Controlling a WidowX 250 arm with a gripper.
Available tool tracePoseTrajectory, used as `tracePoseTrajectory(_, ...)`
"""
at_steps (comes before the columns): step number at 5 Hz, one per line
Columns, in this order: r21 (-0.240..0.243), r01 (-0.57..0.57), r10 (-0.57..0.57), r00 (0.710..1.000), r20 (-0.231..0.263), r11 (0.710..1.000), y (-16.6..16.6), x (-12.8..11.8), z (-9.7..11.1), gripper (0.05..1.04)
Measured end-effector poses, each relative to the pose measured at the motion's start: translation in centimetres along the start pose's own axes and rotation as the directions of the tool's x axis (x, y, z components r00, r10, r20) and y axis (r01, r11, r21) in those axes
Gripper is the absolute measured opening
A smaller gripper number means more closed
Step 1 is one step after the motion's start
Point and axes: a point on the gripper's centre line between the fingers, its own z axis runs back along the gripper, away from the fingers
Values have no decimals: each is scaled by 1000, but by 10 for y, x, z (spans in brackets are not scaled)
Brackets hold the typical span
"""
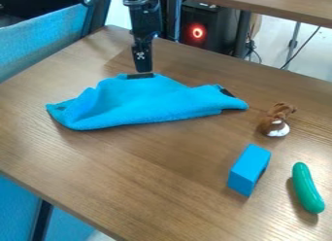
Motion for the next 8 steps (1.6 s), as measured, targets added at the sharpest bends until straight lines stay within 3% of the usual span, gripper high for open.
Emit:
tracePoseTrajectory(1, 10, -4, 4, 1000, 13, 1000, 4, 1, 0, 1005)
tracePoseTrajectory(4, 74, -28, 24, 998, 50, 997, 18, 2, -15, 1000)
tracePoseTrajectory(5, 106, -38, 33, 998, 49, 994, 23, 2, -18, 949)
tracePoseTrajectory(7, 125, -36, 35, 999, 12, 992, 26, 0, -31, 394)
tracePoseTrajectory(8, 136, -31, 31, 1000, 2, 990, 26, -3, -35, 165)
